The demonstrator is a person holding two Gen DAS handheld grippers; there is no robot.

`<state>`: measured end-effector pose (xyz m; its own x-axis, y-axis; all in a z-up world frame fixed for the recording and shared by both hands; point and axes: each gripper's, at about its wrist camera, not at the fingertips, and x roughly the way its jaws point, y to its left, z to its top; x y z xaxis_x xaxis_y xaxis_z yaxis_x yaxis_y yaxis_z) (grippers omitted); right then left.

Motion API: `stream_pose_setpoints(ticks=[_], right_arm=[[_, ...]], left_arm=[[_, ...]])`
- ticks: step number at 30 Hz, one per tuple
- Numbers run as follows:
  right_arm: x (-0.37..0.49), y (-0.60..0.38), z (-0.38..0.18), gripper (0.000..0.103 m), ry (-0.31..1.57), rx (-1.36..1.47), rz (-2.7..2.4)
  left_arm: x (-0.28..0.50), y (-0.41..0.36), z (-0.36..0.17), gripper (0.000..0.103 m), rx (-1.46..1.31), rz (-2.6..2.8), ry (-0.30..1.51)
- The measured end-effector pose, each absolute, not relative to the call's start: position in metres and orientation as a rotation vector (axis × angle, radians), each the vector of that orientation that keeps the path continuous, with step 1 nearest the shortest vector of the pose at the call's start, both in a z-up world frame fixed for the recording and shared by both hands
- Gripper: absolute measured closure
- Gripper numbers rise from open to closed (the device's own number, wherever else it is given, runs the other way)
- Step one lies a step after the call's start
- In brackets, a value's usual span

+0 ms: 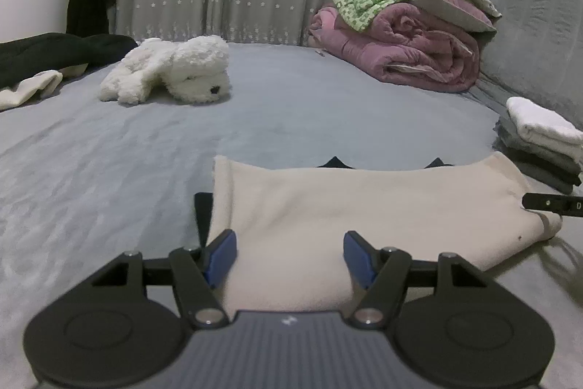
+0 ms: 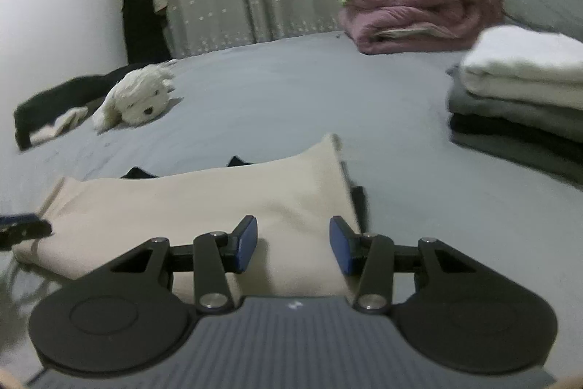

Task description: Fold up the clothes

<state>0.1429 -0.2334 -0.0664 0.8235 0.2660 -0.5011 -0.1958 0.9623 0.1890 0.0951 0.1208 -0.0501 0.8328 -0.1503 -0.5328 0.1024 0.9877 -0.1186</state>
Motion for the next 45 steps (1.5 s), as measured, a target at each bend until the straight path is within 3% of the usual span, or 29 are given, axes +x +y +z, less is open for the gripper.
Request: stream_pose_setpoints(ticks=[6,12,26,30,41,45], right_arm=[[0.129,-0.248,-0.056,0.053,0.562,0.178,0.214],[0.123,-0.259,-0.044,0.053,0.578,0.284,0.222],[0.116,-0.243,-0.031,0.051,0.639,0.342,0.269],[0.121,-0.238,-0.032,0.051,0.648,0.345,0.276],[0.132,-0.213,-0.032,0.051,0.652,0.336,0.319],[0.136,-0.196,-0.032,0.051,0.642,0.301,0.346]], left_arm=[[0.083,0.141,-0.038,0.034,-0.21,-0.111,0.595],[0.075,0.18,-0.037,0.034,-0.503,-0.073,0.683],[0.076,0.19,-0.069,0.034,-1.005,-0.145,0.861],[0.083,0.173,-0.079,0.034,-1.047,-0.1,0.841],[0.077,0.132,-0.089,0.034,-1.119,0.189,0.582],[0.077,0.119,-0.086,0.05,-1.064,0.268,0.539]])
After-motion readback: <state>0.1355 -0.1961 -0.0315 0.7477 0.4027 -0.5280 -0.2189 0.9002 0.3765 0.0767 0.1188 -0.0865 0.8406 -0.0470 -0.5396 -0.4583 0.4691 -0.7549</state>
